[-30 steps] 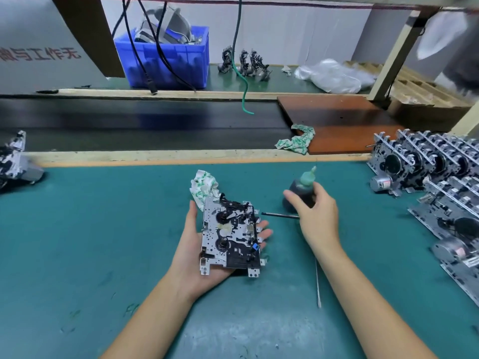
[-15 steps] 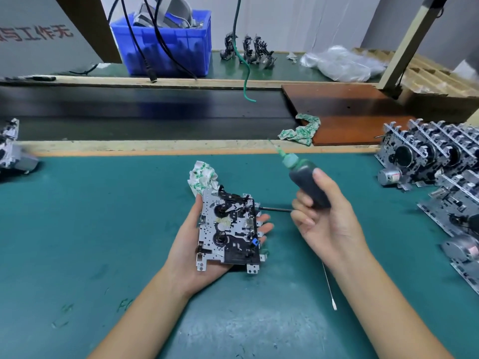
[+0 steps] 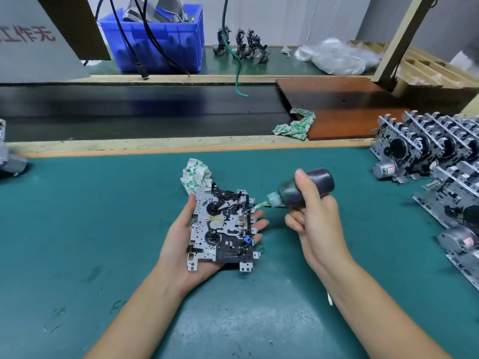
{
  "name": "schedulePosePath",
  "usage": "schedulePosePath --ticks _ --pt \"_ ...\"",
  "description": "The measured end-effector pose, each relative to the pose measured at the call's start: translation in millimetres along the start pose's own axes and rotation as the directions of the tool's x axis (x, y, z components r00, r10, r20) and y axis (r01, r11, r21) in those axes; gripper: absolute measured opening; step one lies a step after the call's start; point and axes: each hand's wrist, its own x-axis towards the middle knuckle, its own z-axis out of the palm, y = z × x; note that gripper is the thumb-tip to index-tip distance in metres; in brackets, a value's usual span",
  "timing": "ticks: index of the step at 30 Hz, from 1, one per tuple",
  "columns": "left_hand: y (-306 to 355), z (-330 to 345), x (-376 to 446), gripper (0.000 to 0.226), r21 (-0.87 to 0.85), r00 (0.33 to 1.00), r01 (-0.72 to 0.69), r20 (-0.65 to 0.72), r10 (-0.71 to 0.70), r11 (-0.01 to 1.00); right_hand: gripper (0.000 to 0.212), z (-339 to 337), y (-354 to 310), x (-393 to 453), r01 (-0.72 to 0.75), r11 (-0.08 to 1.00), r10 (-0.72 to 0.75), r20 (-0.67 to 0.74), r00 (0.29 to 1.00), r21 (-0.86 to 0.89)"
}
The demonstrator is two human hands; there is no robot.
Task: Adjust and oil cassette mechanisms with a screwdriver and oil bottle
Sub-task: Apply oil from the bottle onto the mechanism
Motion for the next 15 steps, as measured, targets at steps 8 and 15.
schedulePosePath --ticks 8,15 --pt "0.2 0.4 0.5 0.079 -0.003 1.000 0.014 -0.019 -0.014 1.000 0.039 -2.1 2.8 1.5 0.059 0.995 -0.061 -0.016 0.998 -0.079" --pt "0.5 1.1 0.3 0.078 -0.002 0.999 0.021 -0.029 -0.021 1.000 0.038 -1.9 4.8 1.6 0.061 0.991 -0.063 -0.014 0.998 -0.120"
